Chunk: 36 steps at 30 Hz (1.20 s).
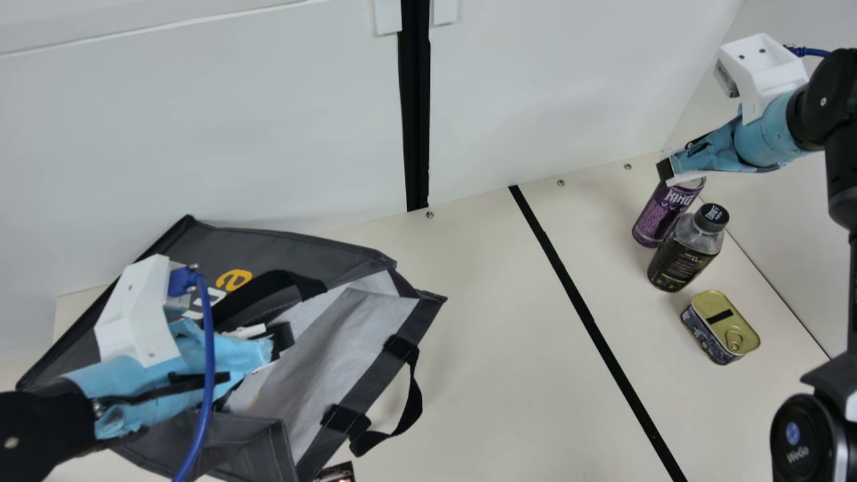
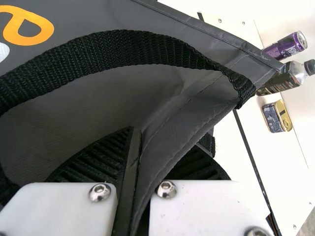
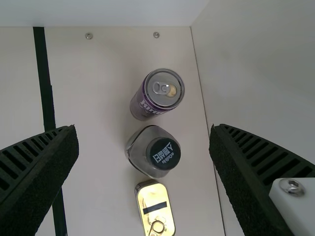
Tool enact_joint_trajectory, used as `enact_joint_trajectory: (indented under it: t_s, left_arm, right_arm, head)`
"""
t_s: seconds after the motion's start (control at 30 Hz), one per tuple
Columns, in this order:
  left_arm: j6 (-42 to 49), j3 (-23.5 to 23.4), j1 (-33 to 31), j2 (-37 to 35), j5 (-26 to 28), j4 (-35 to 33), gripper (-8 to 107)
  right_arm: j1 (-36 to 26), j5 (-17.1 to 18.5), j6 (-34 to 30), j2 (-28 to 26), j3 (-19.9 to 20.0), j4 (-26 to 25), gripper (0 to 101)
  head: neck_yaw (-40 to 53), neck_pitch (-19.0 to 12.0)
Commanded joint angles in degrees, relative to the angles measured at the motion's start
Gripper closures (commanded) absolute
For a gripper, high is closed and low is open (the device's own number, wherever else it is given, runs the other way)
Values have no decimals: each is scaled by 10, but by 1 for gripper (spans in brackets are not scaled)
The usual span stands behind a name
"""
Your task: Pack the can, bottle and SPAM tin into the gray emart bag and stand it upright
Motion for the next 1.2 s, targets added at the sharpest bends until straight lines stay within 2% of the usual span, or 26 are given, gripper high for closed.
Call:
enact_joint_trajectory:
  t_s: [0.0, 0.37, 1.17]
  left_arm:
    - [0, 0, 0, 0, 0, 0, 107]
    - [0, 0, 0, 0, 0, 0, 107]
    - [0, 0, 0, 0, 0, 0, 107]
  right_arm:
    - [-2, 0, 3, 12, -8, -3, 6]
    - [-11, 0, 16, 79, -55, -7, 6]
    - [-25, 0, 44, 203, -127, 18, 6]
  head:
    - [-1, -13]
    - [-1, -13]
    - [-1, -13]
